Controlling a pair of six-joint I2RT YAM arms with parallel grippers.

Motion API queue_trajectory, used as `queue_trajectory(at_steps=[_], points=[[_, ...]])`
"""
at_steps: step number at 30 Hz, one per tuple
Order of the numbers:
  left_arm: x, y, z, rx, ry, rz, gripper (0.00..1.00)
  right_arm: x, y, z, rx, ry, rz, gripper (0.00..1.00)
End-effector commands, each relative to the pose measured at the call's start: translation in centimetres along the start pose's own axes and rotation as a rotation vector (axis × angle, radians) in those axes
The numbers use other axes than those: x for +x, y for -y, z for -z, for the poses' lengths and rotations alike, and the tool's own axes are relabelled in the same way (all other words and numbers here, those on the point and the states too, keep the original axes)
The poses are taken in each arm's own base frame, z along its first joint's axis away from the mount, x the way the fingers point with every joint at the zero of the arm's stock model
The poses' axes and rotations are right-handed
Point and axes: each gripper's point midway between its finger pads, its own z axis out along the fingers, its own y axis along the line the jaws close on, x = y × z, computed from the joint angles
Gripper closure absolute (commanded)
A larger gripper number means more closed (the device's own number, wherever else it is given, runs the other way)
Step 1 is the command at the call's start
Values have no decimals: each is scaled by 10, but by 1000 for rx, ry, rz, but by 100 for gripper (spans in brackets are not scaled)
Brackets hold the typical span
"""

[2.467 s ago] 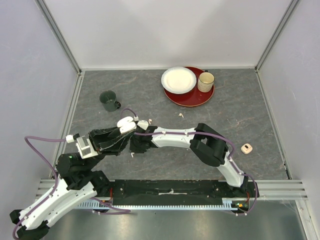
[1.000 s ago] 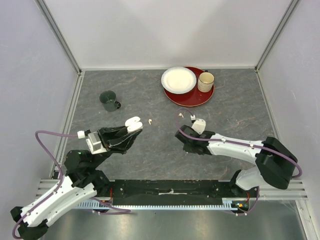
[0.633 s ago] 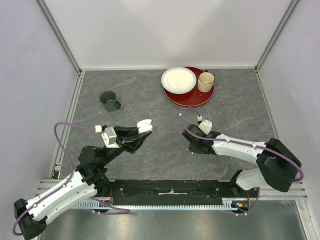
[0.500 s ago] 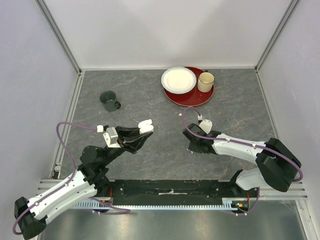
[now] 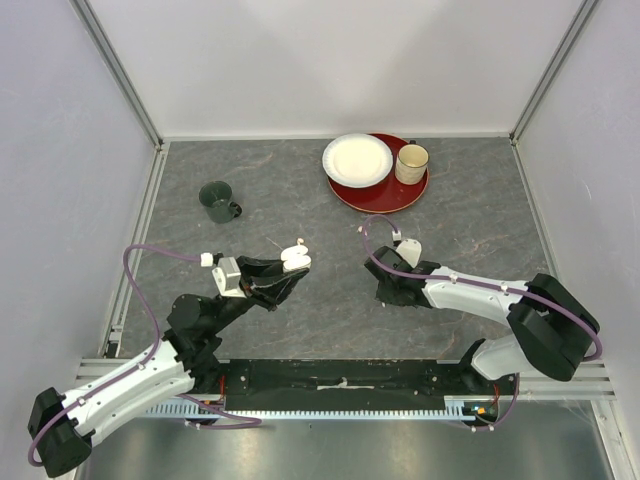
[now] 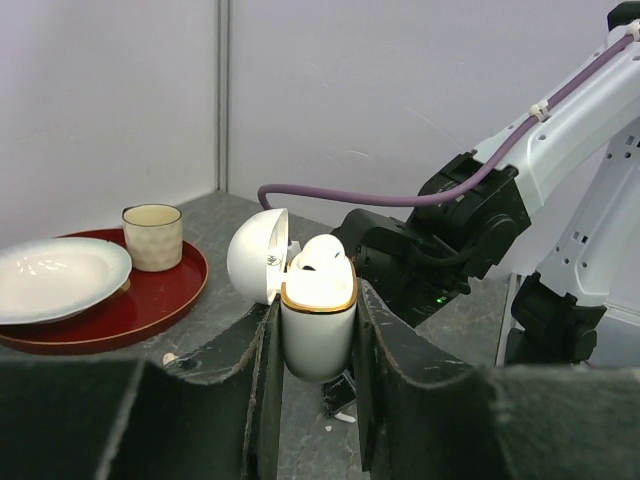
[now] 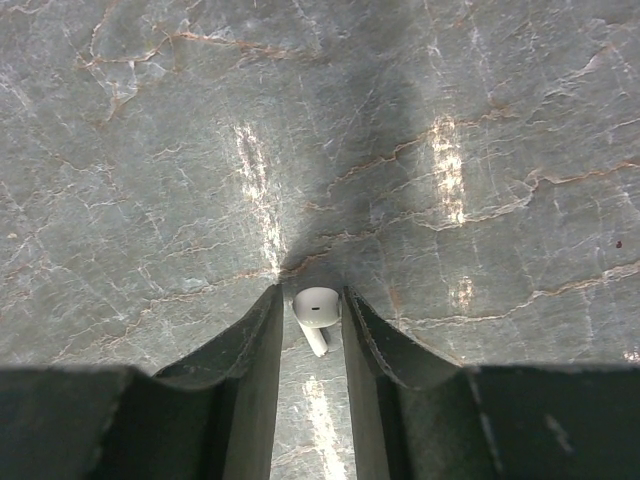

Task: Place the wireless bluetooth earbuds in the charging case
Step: Move the earbud to the center of the board, then pick up the earbud from the center of the board.

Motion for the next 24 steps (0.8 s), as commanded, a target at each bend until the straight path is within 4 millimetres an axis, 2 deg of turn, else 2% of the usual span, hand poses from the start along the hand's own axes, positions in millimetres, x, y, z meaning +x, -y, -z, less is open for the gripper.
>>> queue_trajectory(at_steps=[1, 4, 6, 11, 15, 19, 24], points=[[-14, 4, 0, 17, 62, 16, 98, 4, 11, -4, 48, -12, 31, 63], [-13, 3, 0, 13, 59, 14, 98, 4, 12, -6, 60, -13, 37, 65], [-12, 4, 0, 14, 59, 15, 98, 5, 13, -7, 67, -18, 40, 70], [-9, 3, 0, 13, 49, 16, 98, 5, 13, -7, 75, -19, 49, 71], [-5, 1, 1, -1, 38, 22, 98, 2, 11, -4, 65, -11, 46, 78], [1, -3, 1, -21, 22, 30, 98, -8, 5, 5, 27, 25, 26, 87], [7, -9, -1, -53, 4, 53, 98, -39, -11, 36, -83, 135, -30, 91]])
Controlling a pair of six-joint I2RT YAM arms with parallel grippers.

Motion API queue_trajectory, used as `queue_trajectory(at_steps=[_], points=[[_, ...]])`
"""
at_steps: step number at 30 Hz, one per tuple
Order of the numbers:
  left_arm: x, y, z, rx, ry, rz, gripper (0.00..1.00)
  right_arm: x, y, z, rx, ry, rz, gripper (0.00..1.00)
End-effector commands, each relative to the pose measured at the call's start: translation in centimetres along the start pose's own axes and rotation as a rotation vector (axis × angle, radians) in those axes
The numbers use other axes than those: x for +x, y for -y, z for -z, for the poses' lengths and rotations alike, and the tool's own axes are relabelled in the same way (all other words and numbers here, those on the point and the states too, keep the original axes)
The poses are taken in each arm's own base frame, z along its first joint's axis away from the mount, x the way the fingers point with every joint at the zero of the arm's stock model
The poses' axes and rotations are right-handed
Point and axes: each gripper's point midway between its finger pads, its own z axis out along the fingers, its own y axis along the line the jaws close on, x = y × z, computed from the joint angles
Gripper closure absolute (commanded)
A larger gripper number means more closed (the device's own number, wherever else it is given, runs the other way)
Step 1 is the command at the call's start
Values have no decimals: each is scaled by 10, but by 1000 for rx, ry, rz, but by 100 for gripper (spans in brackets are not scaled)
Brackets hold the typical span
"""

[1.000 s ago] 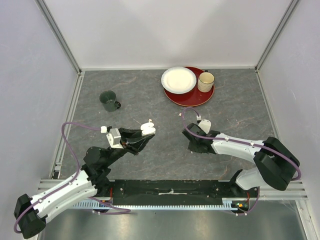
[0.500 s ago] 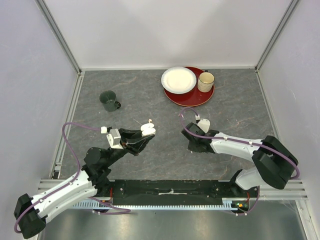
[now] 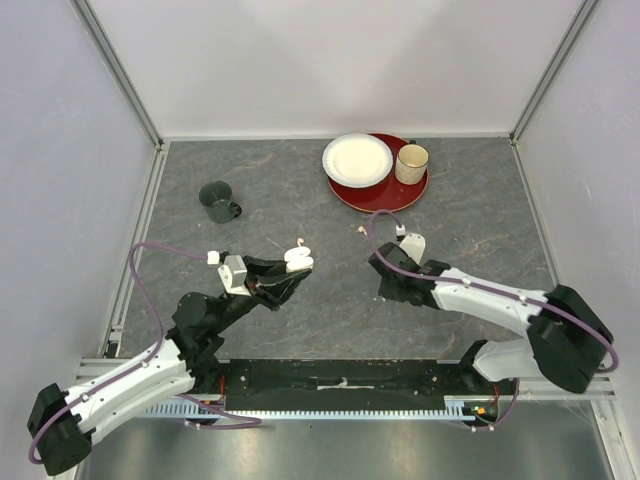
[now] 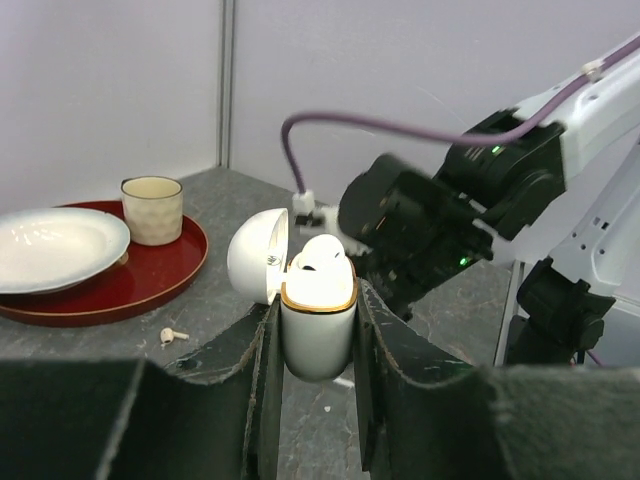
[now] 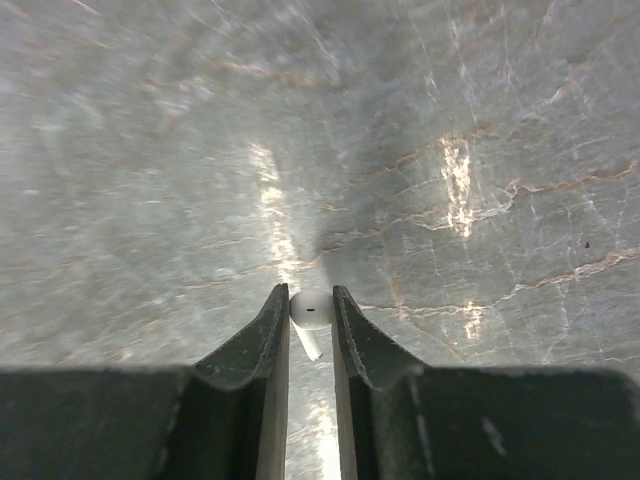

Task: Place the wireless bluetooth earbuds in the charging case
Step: Pick up the earbud from the center of the board.

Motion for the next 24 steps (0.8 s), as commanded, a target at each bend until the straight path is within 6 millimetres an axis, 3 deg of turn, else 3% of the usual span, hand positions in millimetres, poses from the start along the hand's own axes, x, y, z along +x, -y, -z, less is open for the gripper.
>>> queue_trajectory(at_steps=[1, 9, 16, 22, 24], points=[[-4, -6, -3, -36, 28, 40, 98, -36, -13, 30, -91, 125, -51, 92], [4, -11, -7, -64, 18, 76, 98, -93, -37, 95, -281, 337, -144, 100], [11, -10, -15, -48, 4, 92, 98, -146, -56, 175, -459, 576, -244, 100], [10, -6, -22, -20, 17, 102, 98, -157, -87, 231, -711, 701, -311, 100], [12, -5, -23, -12, 17, 103, 98, -159, -90, 242, -748, 737, -337, 100]])
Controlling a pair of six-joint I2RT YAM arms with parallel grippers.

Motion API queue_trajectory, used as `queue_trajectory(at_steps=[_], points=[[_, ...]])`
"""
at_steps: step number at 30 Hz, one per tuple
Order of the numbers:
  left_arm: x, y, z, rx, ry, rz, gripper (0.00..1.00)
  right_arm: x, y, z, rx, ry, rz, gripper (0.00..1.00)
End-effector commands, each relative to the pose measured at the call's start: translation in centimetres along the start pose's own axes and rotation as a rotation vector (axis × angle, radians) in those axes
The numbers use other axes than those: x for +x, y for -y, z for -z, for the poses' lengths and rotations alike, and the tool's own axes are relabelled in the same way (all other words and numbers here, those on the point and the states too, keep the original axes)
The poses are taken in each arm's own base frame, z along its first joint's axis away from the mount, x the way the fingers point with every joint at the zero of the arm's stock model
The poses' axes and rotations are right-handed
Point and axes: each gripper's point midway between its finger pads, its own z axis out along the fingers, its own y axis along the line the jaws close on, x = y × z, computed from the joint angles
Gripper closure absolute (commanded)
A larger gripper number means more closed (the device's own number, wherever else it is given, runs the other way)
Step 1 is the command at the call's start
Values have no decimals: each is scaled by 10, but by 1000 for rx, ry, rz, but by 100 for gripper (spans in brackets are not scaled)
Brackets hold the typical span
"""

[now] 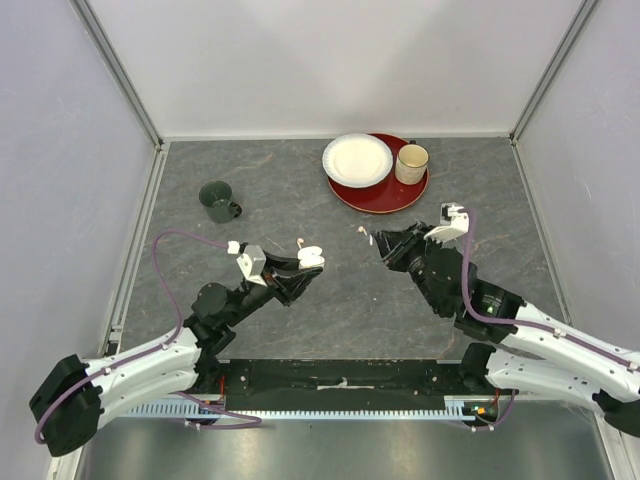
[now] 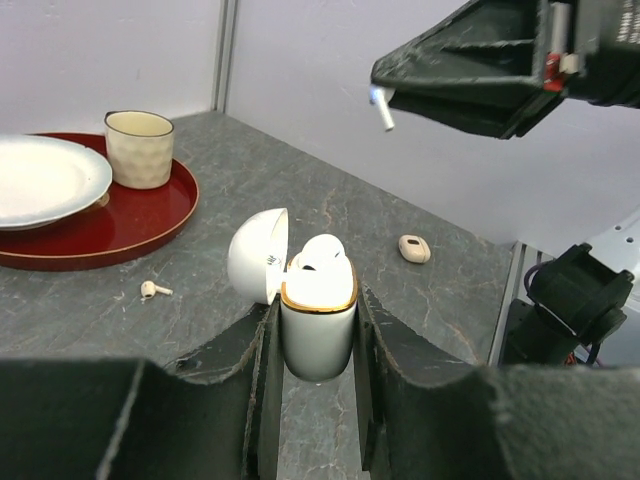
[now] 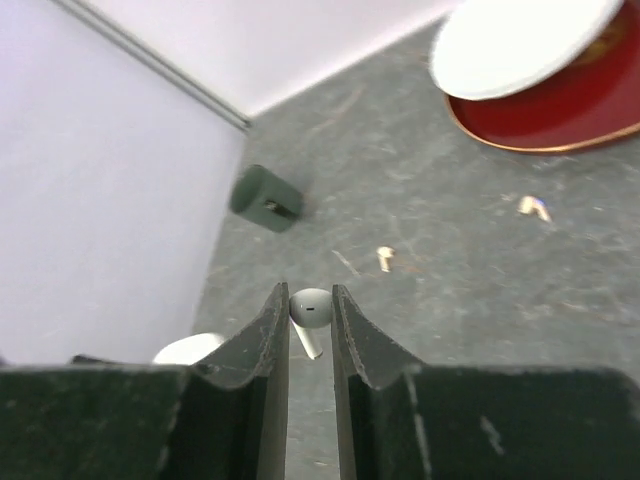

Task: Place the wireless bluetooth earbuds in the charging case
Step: Pick up the earbud from the center of the board, then place the earbud in the charging case.

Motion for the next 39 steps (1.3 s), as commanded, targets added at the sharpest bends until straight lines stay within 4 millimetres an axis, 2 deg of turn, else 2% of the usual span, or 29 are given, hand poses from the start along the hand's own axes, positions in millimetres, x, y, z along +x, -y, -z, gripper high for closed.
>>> queue_trajectory(at_steps=[1, 7, 16, 30, 39], points=[[-33, 12, -8, 53, 125, 10, 98, -34, -47, 12, -162, 160, -92, 100], [-36, 17, -12, 90, 142, 2, 98, -29, -80, 20, -296, 187, -144, 100], [-45, 28, -19, 150, 184, -8, 98, -6, -108, 27, -376, 185, -103, 100], [-50, 33, -23, 166, 202, -27, 98, 38, -131, 30, -392, 139, -3, 100], [-51, 36, -22, 175, 208, -34, 98, 49, -132, 27, -372, 136, 16, 100]])
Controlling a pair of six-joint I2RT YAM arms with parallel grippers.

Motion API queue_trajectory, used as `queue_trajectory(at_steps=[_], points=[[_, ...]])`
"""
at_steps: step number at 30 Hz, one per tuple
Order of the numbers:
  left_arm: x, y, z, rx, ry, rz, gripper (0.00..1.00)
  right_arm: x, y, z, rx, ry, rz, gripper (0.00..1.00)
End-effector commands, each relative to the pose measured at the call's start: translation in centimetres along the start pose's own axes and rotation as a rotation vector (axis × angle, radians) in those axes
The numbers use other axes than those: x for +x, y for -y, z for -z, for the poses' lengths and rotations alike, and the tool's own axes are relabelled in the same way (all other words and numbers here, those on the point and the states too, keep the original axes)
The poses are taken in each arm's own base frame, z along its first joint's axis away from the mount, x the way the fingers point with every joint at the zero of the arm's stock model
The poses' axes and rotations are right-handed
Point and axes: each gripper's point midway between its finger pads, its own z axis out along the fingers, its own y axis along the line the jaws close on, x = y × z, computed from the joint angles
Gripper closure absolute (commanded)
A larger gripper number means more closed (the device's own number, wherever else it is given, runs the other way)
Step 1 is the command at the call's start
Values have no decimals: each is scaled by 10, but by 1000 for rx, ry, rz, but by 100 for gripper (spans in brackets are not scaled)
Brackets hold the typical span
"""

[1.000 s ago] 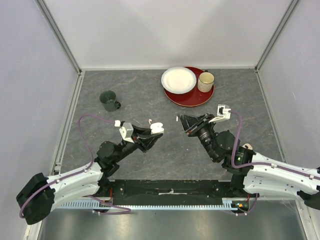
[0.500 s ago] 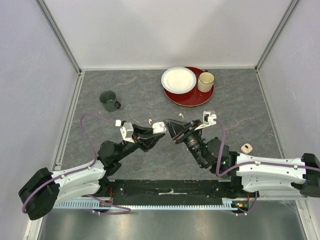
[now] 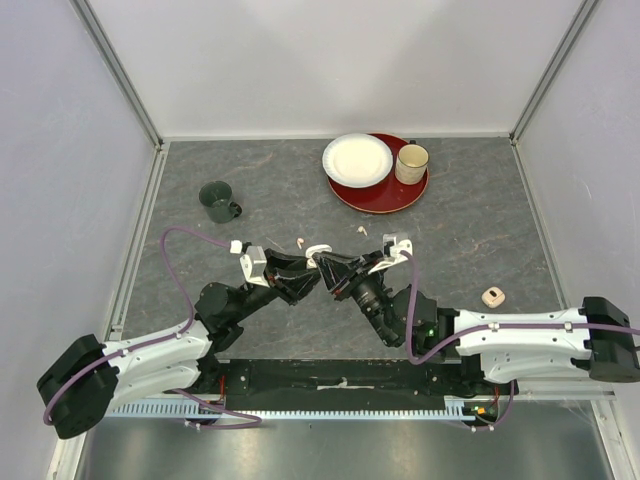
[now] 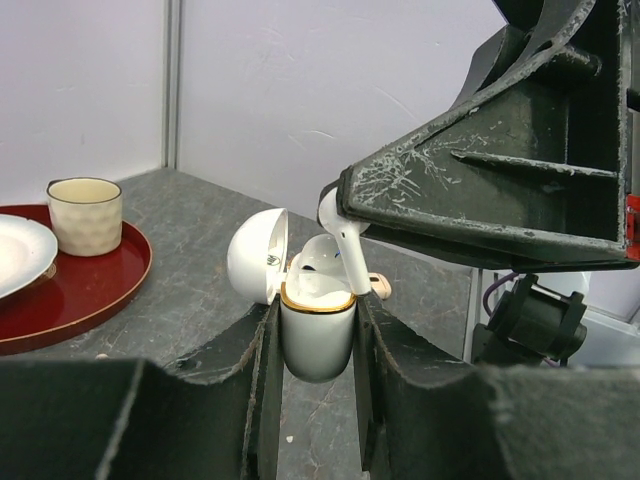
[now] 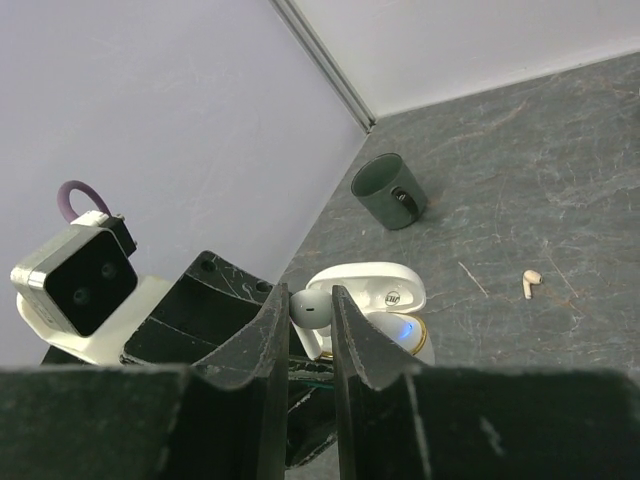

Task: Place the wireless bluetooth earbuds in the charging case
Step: Place the earbud in the charging case.

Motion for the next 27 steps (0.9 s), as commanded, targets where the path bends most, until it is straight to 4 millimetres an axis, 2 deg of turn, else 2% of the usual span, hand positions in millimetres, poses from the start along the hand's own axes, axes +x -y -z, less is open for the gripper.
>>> queue_trajectory(at_steps=[1, 13, 27], points=[[-33, 11, -9, 41, 105, -35, 98, -19, -14, -4, -3, 57, -44, 100], [-32, 15, -10, 55, 103, -25, 98, -22, -13, -7, 19, 83, -54, 100], [-41, 15, -13, 45, 134, -33, 98, 5, -9, -3, 23, 12, -23, 100]])
